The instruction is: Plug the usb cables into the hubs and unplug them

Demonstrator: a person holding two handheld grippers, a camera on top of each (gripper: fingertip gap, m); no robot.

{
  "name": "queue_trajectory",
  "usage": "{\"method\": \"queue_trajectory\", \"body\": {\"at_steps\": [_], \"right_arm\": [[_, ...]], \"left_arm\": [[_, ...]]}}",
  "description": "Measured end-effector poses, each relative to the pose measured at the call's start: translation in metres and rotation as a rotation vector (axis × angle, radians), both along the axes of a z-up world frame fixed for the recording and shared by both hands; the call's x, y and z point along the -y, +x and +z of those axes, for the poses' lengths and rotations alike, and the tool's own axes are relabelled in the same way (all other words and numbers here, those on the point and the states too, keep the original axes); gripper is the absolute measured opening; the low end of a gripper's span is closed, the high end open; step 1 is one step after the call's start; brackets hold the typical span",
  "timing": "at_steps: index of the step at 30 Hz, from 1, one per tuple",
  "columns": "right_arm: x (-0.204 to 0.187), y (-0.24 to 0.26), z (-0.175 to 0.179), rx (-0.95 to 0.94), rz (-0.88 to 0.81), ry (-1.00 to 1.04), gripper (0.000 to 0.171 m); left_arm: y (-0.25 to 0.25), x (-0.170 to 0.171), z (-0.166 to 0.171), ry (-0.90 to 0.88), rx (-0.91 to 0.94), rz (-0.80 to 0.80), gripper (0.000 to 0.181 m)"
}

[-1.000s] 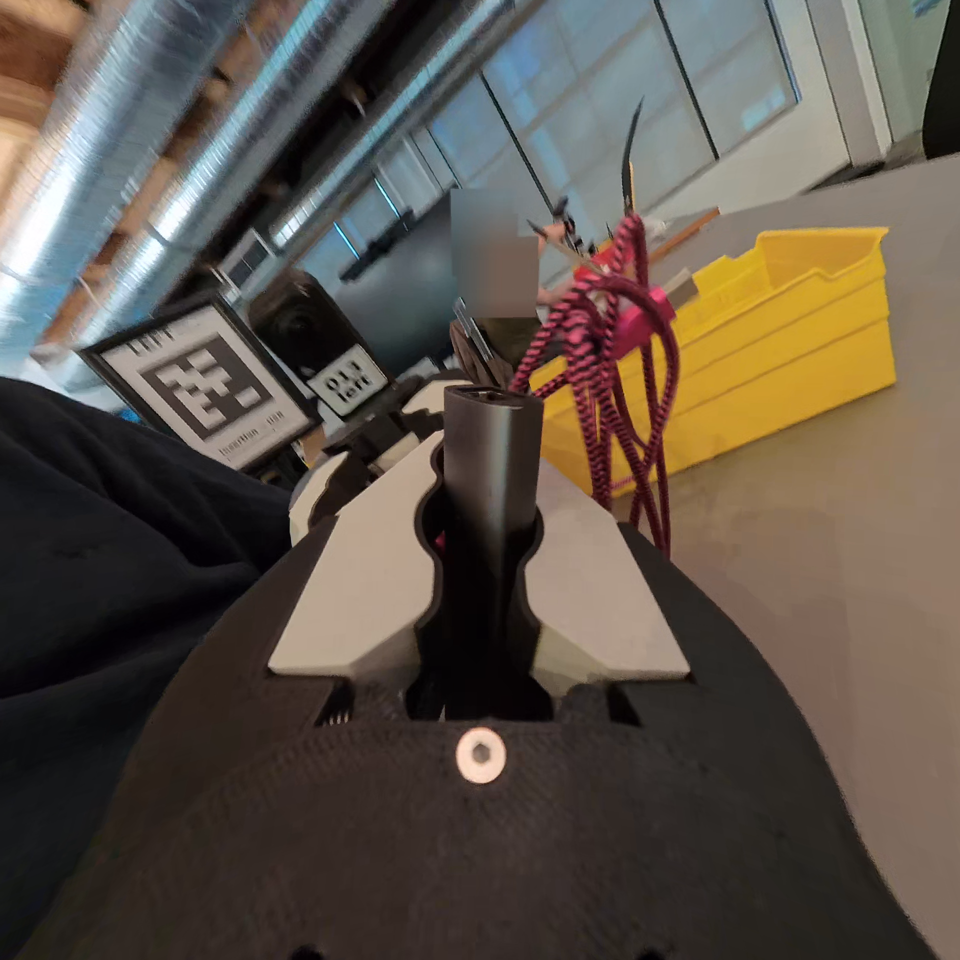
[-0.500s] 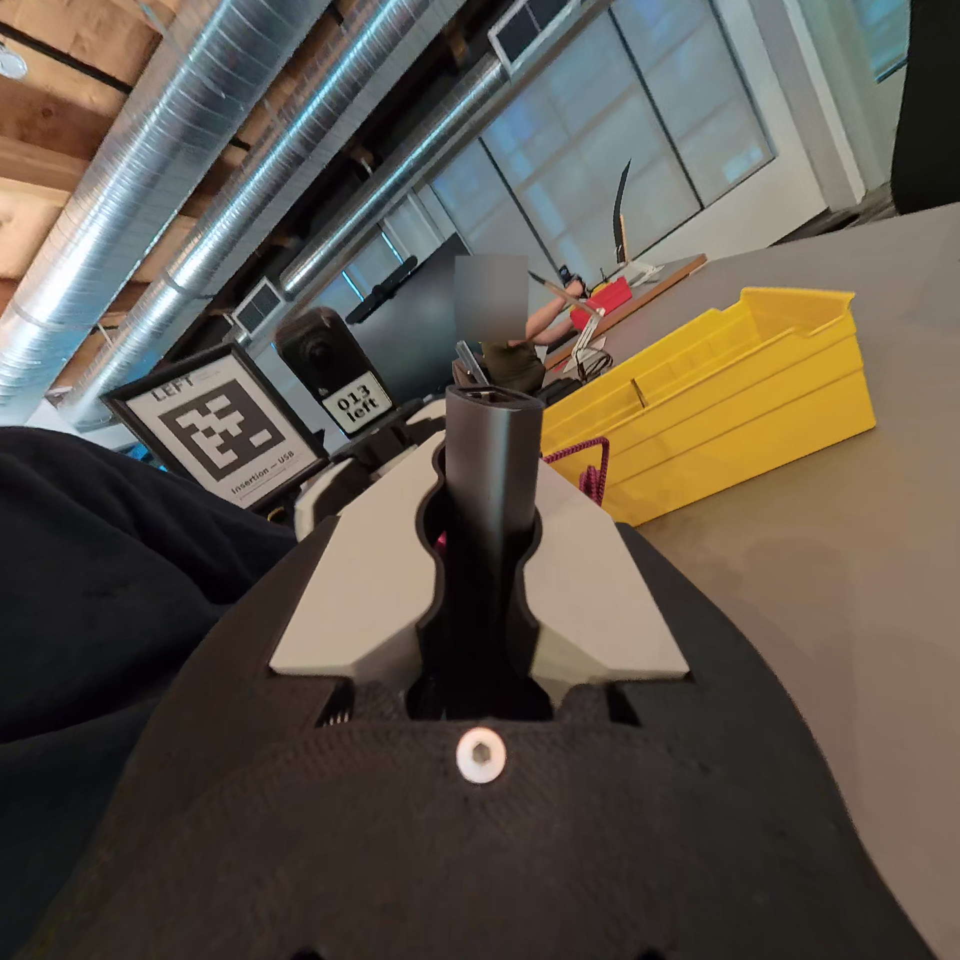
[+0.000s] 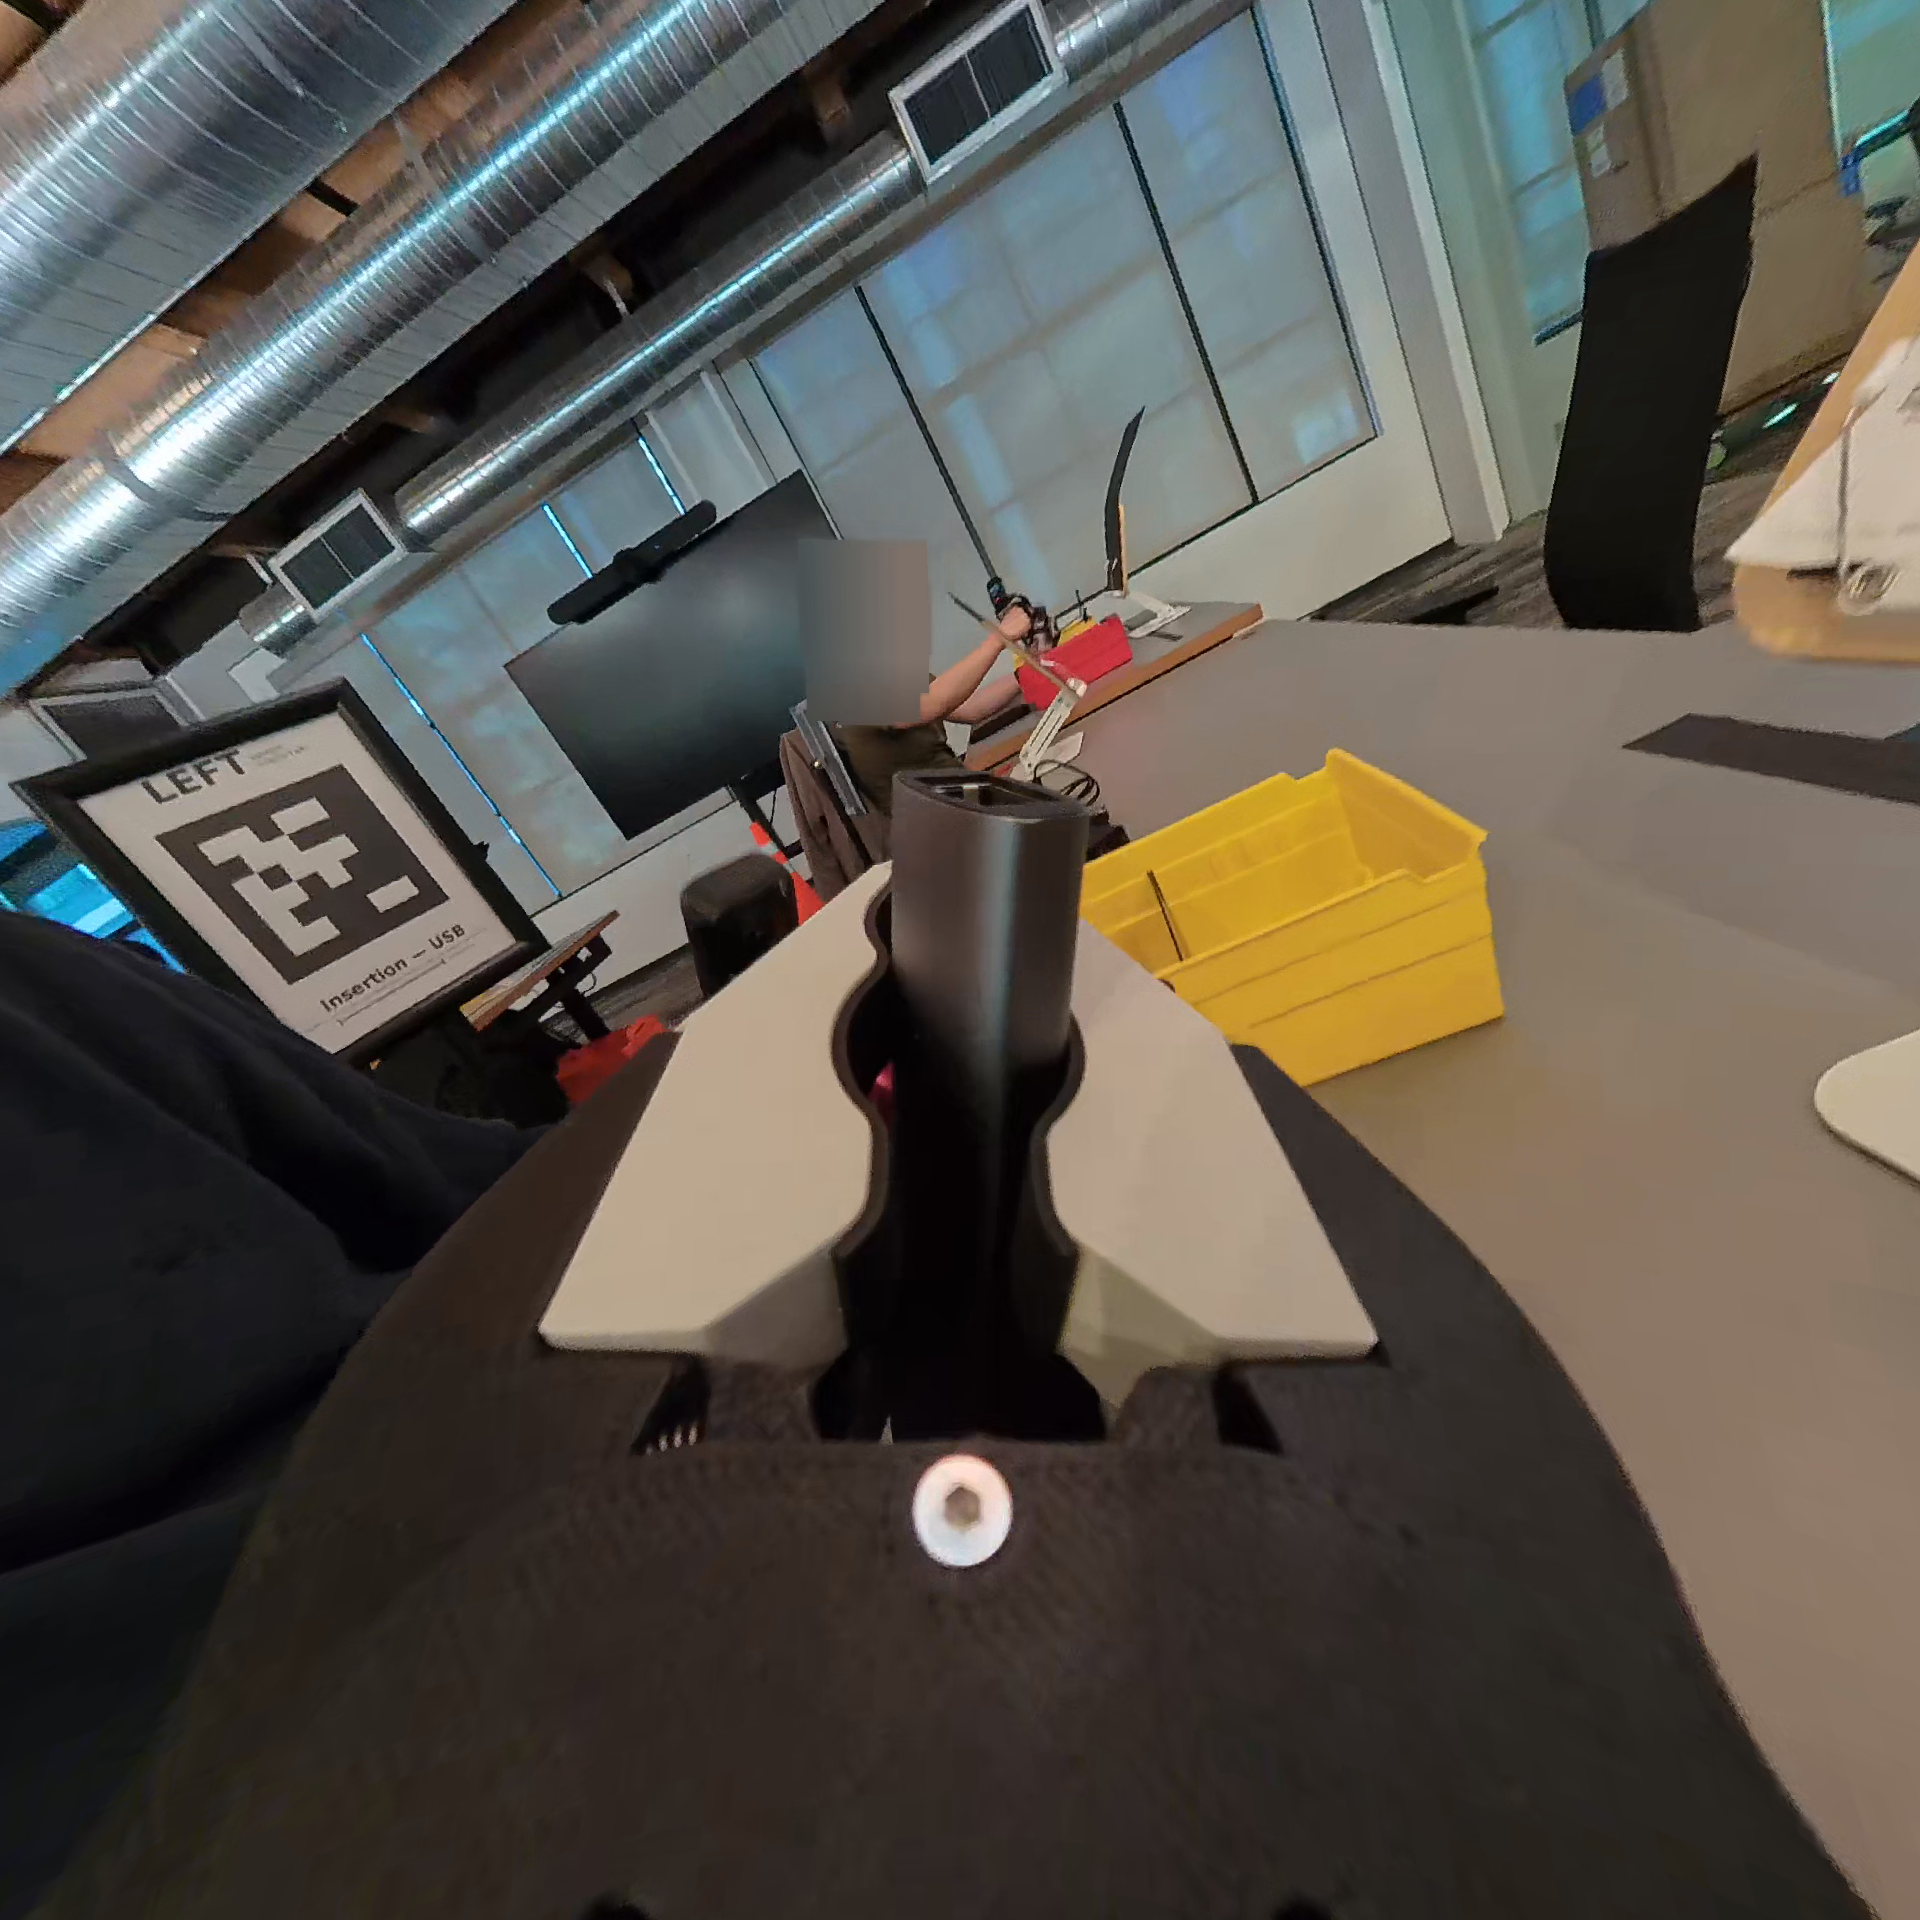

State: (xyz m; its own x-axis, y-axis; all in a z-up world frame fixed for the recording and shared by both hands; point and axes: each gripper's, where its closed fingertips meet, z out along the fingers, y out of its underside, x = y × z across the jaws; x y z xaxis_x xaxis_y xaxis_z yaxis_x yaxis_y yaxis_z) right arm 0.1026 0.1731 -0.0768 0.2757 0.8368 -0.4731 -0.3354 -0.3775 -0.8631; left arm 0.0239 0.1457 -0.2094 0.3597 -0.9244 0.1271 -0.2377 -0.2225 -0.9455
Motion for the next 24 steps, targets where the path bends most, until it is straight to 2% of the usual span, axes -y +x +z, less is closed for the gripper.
{"method": "queue_trajectory", "body": {"at_steps": [13,20,24], "right_arm": [[-0.012,0.084,0.157,0.05,-0.178,0.176,0.016],[-0.012,0.167,0.251,0.13,-0.36,0.28,0.016],[-0.002,0.221,0.29,0.182,-0.472,0.316,0.016]], "left_arm": [[0.001,-0.005,-0.038,-0.096,-0.006,0.007,0.084],[0.003,-0.003,-0.047,-0.12,-0.011,-0.007,0.083],[0.006,-0.001,-0.052,-0.132,-0.014,-0.018,0.083]]}}
